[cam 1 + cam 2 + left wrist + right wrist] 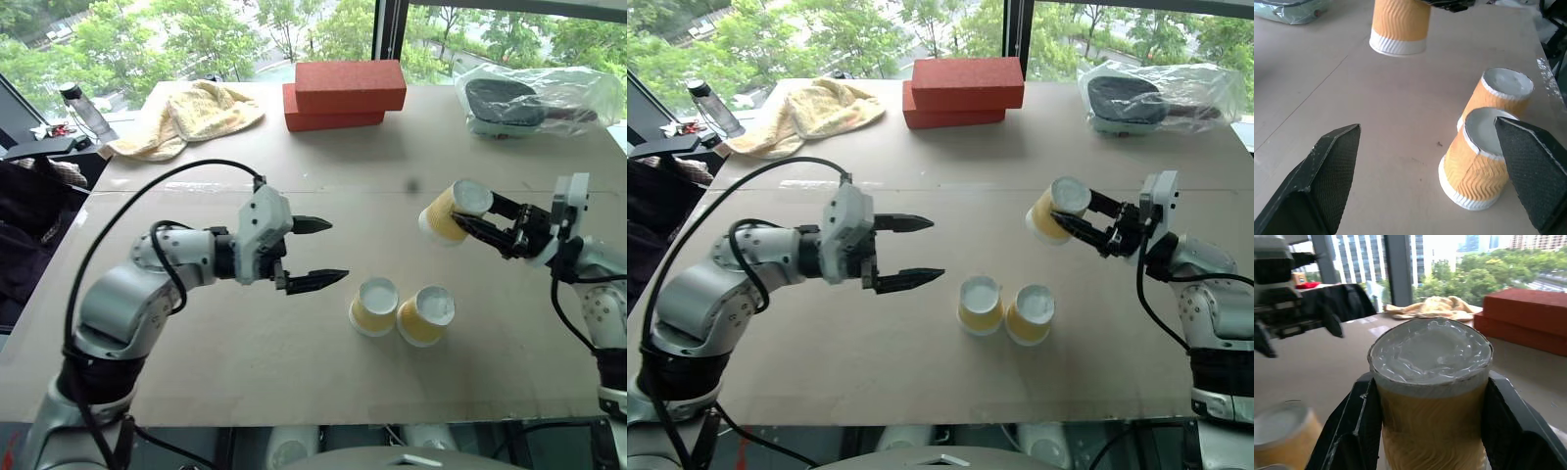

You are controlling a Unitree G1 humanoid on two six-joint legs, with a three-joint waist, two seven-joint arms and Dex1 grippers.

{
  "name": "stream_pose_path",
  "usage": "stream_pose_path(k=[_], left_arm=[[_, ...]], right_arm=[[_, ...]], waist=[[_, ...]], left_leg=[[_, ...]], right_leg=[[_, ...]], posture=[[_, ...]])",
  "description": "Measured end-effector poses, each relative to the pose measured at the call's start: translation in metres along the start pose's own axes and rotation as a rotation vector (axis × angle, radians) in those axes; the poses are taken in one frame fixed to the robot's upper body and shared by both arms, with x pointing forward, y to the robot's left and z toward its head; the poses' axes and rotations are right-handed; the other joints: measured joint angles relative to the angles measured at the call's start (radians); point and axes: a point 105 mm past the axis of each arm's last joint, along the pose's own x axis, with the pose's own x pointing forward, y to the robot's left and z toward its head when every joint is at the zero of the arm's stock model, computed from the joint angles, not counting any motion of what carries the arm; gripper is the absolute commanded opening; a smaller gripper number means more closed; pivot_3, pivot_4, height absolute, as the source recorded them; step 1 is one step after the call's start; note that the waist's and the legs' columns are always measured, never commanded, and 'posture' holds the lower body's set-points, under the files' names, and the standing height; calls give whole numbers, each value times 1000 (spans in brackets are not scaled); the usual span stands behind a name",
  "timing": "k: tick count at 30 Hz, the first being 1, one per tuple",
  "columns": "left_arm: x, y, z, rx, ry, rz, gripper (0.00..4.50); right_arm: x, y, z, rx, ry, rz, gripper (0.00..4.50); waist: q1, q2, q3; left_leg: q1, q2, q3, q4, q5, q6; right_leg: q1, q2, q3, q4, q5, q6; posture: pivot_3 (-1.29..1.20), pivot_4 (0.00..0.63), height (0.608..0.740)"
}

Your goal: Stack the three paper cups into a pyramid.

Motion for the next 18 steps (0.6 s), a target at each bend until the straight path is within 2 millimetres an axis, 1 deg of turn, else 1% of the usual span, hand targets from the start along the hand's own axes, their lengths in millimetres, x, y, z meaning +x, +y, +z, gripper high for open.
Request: stream_pose_path(k=[2, 4, 8, 14, 16, 18], left_arm=[[-5, -7, 3, 21, -4, -45, 4500], [-8, -18, 11, 42, -32, -119, 4500], [-8, -25, 17, 55, -53, -171, 4500], [-5, -26, 21, 64, -60, -186, 4500], [-5, -26, 22, 64, -61, -189, 4500], [-5, -27, 24, 66, -66, -192, 4500]], right_arm=[[2, 18, 2, 16, 26, 85, 2310], [5, 33, 5, 16, 49, 158, 2310], [11, 42, 2, 10, 73, 199, 2310], [24, 46, -5, -29, 96, 223, 2310], [26, 46, -7, -43, 108, 225, 2310], [27, 46, -8, -53, 114, 229, 2980]], waist=[[-1, 0, 0], [0, 0, 0], [1, 0, 0], [3, 0, 0], [3, 0, 0], [3, 0, 0]], left_leg=[[1, 0, 0, 1, 0, 0], [2, -1, 0, 3, -3, 4], [1, -1, -1, 5, -3, 4], [-1, -1, -2, 5, -1, 3], [-1, -1, -2, 5, -1, 2], [-1, -1, -2, 5, -1, 2]], right_leg=[[2, 0, -1, 0, 0, 0], [3, -1, -3, 1, 0, 0], [3, 0, -3, 1, 0, 0], [3, 1, -4, 0, 0, 0], [3, 1, -4, 0, 0, 0], [3, 0, -4, 0, 0, 0]], posture=[[0, 150, 730], [0, 150, 730], [0, 150, 730], [0, 150, 730], [0, 150, 730], [0, 150, 730]])
